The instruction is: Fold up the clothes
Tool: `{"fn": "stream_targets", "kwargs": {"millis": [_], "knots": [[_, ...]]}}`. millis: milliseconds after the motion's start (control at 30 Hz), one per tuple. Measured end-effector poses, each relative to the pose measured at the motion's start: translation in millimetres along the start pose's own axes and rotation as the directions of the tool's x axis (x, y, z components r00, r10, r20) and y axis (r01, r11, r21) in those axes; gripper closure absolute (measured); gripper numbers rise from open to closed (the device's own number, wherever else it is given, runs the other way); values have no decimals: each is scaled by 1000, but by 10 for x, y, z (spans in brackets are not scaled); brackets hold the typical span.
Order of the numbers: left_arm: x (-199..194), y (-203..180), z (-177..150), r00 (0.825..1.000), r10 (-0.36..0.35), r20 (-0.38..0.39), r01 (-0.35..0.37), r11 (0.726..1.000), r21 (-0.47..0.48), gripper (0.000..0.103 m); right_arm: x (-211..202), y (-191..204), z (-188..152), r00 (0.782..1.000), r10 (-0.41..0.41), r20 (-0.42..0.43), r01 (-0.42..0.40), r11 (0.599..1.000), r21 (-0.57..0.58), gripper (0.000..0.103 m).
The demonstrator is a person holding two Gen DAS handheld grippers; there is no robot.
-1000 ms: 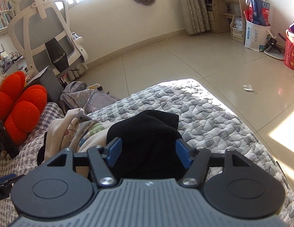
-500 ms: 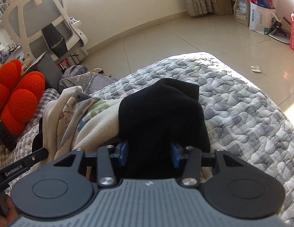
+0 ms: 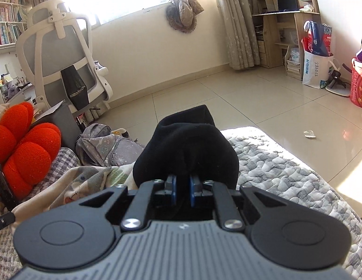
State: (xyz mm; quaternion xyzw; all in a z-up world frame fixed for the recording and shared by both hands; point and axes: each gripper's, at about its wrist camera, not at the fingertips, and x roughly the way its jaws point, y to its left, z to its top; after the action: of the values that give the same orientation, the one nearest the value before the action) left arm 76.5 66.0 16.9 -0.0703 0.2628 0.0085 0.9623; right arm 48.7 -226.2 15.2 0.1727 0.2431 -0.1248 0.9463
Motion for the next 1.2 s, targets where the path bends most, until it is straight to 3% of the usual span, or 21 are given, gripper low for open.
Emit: {"fn": "stream_targets", "kwargs": {"millis": [200, 400, 533, 567, 633, 767, 967, 1033, 1100, 1167, 1200], "knots": [[57, 316, 16, 995, 97, -3, -97, 995, -25, 100, 158, 79, 8, 1000, 6, 8, -5, 1000, -9, 91], [182, 636, 21, 971, 238, 1, -238, 971, -24, 100, 259, 125, -97, 999, 32, -38, -33, 999, -18, 87], [259, 842, 4, 955, 296, -19, -297, 953, -59, 100, 208, 133, -135, 996, 60, -72, -60, 998, 4, 83], [271, 875, 0, 953, 302, -24, -303, 951, -67, 100, 179, 130, -132, 994, 73, -80, -72, 997, 15, 81], [276, 903, -10, 946, 323, -23, -324, 944, -67, 100, 117, 115, -135, 991, 101, -91, -98, 995, 36, 57], [256, 892, -6, 921, 389, 4, -388, 920, -48, 100, 11, 135, -167, 979, 158, -125, -156, 987, 29, 54], [261, 845, -42, 925, 378, -43, -379, 926, 0, 95, 42, 252, -325, 940, 235, -248, -239, 971, 13, 54], [220, 838, -48, 936, 345, -67, -345, 939, 13, 93, 76, 292, -378, 930, 238, -280, -249, 968, -5, 54], [147, 865, -38, 951, 298, -87, -300, 954, -9, 77, 71, 341, -435, 925, 237, -298, -259, 965, -36, 53], [85, 888, -30, 958, 268, -101, -272, 962, -33, 67, 51, 387, -455, 924, 228, -308, -258, 964, -61, 53], [56, 889, -29, 961, 253, -110, -258, 966, -35, 67, 25, 419, -455, 924, 223, -310, -256, 964, -73, 53]]}}
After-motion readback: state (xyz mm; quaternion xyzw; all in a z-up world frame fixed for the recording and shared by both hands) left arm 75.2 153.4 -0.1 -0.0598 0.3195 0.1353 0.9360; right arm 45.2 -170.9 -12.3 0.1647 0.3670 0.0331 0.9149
